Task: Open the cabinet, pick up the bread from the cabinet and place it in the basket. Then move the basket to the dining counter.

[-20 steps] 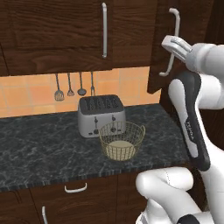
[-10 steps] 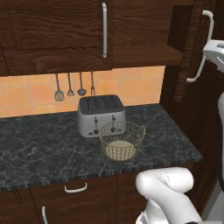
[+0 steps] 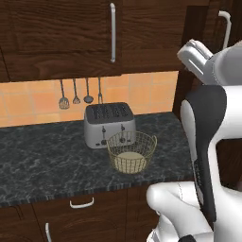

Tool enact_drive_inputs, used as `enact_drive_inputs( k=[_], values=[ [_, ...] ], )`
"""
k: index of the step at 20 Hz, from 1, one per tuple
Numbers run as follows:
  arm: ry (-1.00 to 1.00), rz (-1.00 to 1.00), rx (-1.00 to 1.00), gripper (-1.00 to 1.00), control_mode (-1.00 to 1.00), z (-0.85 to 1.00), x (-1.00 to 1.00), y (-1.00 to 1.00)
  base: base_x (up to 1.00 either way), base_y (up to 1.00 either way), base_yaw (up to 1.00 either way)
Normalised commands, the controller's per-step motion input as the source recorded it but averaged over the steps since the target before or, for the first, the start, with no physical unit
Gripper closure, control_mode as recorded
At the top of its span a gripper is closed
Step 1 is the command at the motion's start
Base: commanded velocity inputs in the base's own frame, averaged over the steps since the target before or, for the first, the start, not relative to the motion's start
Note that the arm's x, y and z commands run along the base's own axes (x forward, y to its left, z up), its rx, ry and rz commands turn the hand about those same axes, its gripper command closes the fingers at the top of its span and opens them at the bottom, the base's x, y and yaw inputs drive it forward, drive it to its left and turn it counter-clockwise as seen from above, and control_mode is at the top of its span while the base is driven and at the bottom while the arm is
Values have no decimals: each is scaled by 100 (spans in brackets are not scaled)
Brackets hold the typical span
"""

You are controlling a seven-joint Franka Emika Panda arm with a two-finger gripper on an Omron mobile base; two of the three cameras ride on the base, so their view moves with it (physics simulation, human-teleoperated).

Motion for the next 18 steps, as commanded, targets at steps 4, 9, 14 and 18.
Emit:
enact_drive_inputs(
  k=[4,9,14,18],
  values=[
    [-2,-25,33,-100,-100,-3,63,61,0,0,0],
    [-24,-53,32,-100,-100,-41,60,-2,0,0,0],
    [-35,-54,33,-100,-100,-37,62,-4,0,0,0],
    [-22,-45,14,-100,-100,-11,49,-52,0,0,0]
  ],
)
